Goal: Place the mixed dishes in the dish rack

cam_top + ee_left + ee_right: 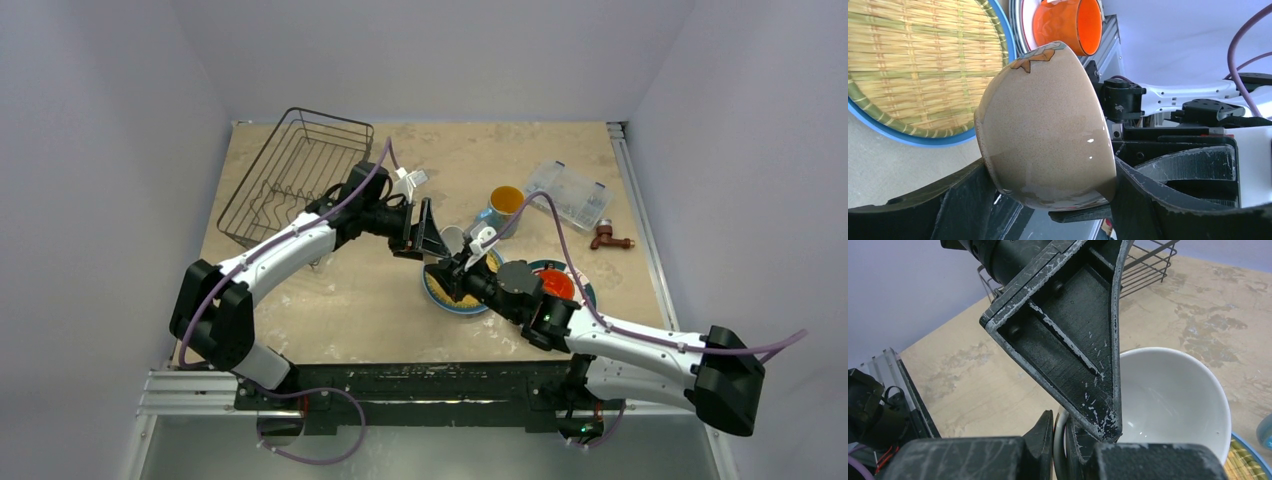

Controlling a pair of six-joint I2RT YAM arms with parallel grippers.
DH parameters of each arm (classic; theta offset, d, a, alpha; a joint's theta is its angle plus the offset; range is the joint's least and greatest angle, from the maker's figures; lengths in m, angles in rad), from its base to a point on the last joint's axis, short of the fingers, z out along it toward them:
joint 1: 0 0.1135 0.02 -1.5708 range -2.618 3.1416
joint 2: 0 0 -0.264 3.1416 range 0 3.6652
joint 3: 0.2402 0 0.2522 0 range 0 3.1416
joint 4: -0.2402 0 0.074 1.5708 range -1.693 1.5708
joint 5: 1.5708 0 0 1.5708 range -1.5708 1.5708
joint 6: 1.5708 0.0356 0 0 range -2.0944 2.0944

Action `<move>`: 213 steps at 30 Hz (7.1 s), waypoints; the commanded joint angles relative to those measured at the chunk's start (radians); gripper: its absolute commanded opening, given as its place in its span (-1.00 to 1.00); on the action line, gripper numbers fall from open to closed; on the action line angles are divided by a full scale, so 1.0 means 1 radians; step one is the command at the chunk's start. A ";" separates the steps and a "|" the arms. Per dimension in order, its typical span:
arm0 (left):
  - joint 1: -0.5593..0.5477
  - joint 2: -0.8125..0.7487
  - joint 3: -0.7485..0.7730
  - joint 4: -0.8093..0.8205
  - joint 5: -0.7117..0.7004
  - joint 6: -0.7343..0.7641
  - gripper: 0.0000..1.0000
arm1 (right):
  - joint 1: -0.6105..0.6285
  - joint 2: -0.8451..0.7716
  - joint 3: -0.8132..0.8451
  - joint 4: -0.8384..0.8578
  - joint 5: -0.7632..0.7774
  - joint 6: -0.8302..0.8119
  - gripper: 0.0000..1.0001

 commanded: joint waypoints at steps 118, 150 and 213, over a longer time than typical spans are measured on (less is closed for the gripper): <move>0.329 0.297 0.420 0.244 -1.381 1.061 -1.00 | 0.003 -0.366 -0.239 -0.004 0.251 -0.053 0.98; 0.393 0.780 0.726 0.399 -1.622 1.309 -1.00 | -0.002 -0.306 -0.269 0.068 0.256 -0.081 0.98; 0.570 0.589 0.701 -0.273 -0.693 0.106 0.04 | -0.004 -0.389 -0.315 0.075 0.292 -0.068 0.98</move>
